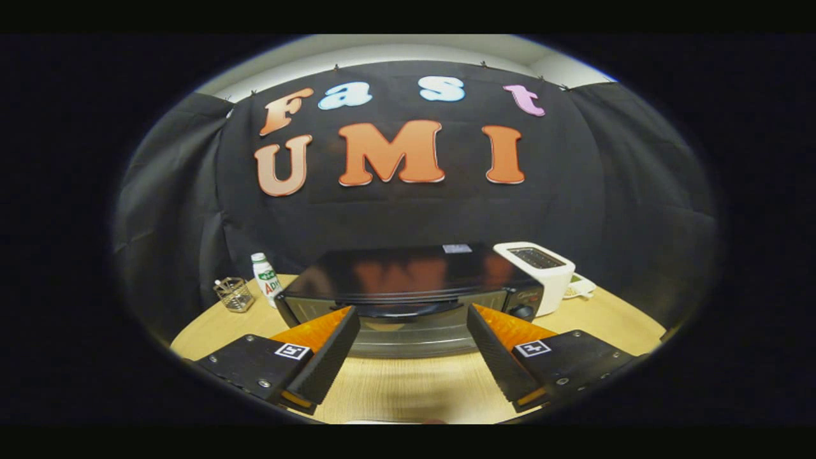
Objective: Open the toaster oven, put the food inside, and close the toaster oven door.
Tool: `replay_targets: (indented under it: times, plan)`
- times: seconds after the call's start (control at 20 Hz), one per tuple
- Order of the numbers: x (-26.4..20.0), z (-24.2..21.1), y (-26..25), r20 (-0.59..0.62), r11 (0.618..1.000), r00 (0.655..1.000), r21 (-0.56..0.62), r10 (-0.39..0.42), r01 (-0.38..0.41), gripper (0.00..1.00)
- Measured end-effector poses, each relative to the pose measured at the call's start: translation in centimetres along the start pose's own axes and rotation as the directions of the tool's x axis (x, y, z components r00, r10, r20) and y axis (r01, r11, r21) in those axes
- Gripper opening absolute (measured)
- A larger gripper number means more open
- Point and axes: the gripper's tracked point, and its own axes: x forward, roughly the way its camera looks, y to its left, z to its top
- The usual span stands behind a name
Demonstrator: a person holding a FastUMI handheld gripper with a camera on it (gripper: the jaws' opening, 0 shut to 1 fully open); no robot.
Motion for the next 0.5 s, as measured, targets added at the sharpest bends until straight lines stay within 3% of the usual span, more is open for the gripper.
replay_targets:
  times: [0.35,0.5]
  plan:
    - [-10.2,7.8,-3.1,0.137,1.0,0.991,-0.026,0.008,-0.004,1.0]
    - [-14.2,10.6,-6.0,0.21,0.997,0.977,-0.063,-0.035,0.049,1.0]
